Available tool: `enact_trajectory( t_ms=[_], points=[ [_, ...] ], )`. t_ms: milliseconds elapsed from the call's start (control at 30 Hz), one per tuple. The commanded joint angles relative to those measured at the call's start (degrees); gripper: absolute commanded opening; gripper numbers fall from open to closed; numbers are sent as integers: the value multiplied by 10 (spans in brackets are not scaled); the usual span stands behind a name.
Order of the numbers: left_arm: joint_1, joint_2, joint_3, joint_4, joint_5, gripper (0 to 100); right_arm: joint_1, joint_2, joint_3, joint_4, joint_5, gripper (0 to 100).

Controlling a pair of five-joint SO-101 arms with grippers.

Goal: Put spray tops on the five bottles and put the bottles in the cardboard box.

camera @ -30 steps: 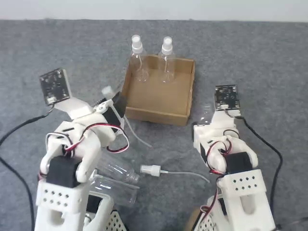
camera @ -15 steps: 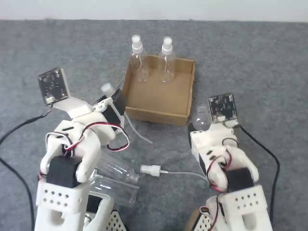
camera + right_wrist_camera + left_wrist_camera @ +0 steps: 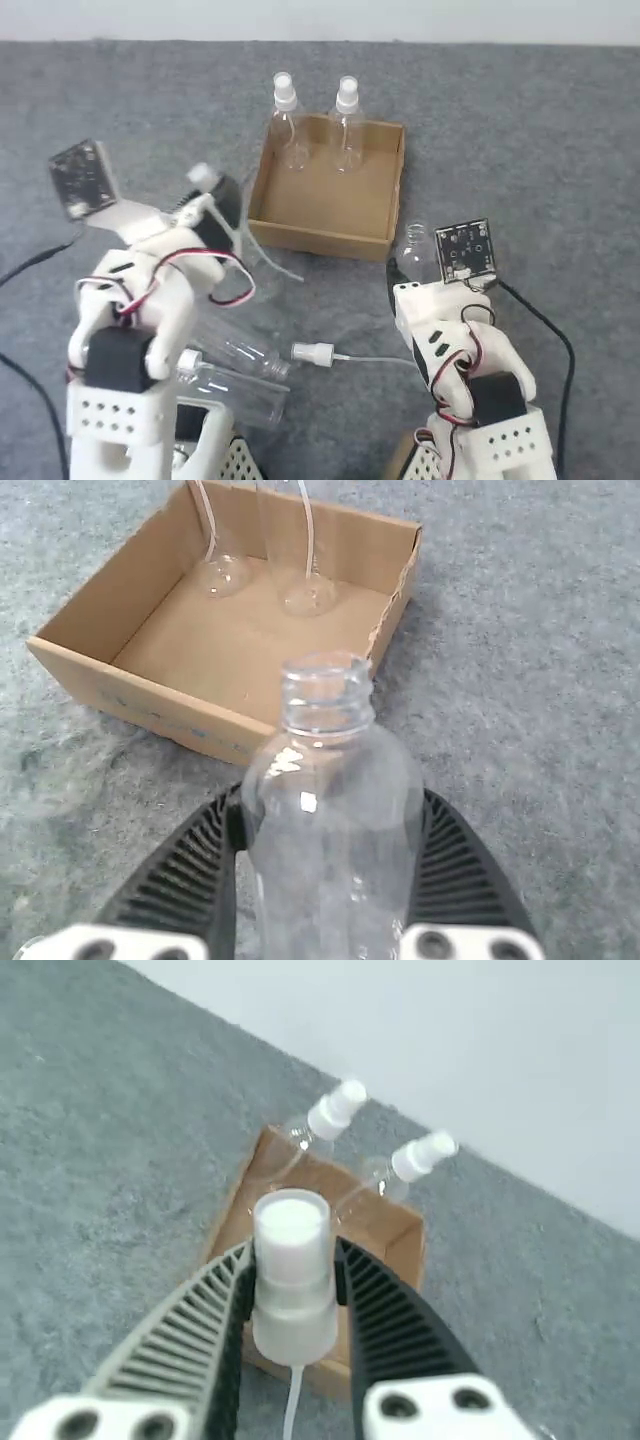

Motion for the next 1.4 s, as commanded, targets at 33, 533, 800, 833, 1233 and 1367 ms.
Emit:
enact_trajectory(
  t_ms=[33, 533, 800, 833, 1233, 1367],
  points=[
    [-18, -14, -51, -19, 4, 11, -3, -13, -10, -15, 13, 96],
    [-19, -14, -112, -16, 1, 11, -31, -13, 40, -78, 51, 96],
    [-17, -14, -129, -19, 0, 11, -32, -13, 40, -77, 53, 96],
    [-17, -14, -133, -19, 0, 11, -32, -13, 40, -78, 53, 96],
    [11, -13, -138, -61, 2, 12, -82, -14, 56, -79, 98, 96],
    [40, -9, -138, -67, 2, 12, -85, -14, 57, -79, 101, 96]
  ],
)
